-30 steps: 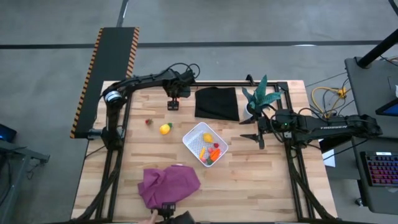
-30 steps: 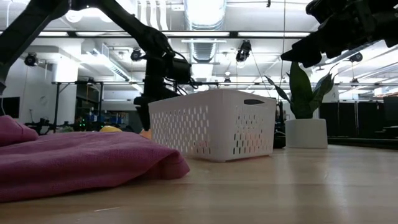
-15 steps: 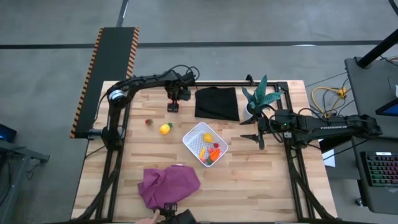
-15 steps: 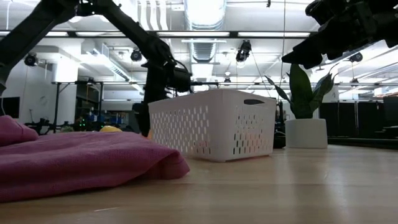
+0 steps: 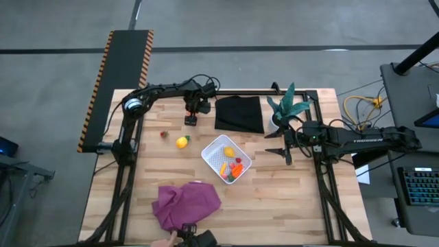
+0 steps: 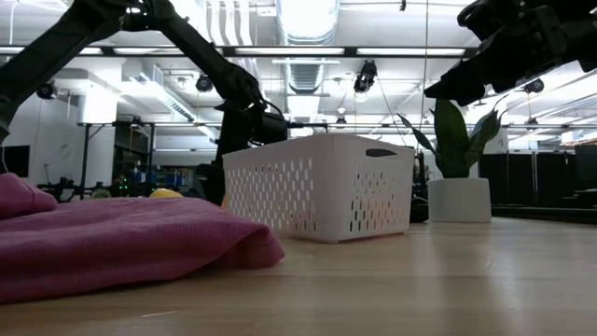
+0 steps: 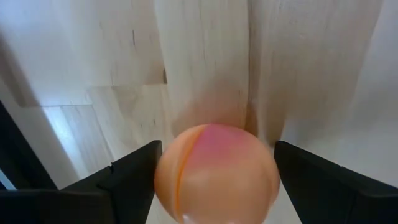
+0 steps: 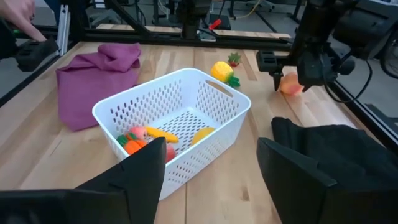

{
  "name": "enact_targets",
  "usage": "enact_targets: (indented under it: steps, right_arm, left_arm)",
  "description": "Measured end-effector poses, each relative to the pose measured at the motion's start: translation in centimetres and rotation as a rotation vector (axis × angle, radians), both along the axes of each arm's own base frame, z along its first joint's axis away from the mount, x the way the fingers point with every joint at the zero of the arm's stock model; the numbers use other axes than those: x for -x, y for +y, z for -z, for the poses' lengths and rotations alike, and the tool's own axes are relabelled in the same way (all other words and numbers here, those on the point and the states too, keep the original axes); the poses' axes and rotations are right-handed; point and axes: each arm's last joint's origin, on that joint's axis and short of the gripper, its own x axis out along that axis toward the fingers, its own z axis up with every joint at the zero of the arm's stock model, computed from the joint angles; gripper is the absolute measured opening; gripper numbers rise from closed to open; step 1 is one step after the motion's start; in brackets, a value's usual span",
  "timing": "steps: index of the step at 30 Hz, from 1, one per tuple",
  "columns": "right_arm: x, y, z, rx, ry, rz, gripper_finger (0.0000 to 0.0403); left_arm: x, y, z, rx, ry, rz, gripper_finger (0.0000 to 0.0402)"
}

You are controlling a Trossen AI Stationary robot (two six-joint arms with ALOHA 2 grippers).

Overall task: Pick and placing Produce into tupperware
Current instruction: Put the large peach into the white bin

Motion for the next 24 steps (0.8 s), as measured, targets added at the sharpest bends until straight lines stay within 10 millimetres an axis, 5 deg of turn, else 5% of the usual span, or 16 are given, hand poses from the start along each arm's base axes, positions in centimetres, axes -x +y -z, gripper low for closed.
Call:
enact_targets:
  steps: [14, 24]
  right_arm:
    - [0.02, 0.01, 0.05, -0.001, 0.006, 0.0, 0.0243]
    - [0.02, 0.01, 0.05, -0.001, 0.006, 0.0, 0.0243]
  left_arm:
    - [0.0, -0.01, -0.07, -0.003, 0.003, 0.003, 0.0222]
    - [-0.03, 0.01, -0.2, -0.003, 0.001, 0.002, 0.022]
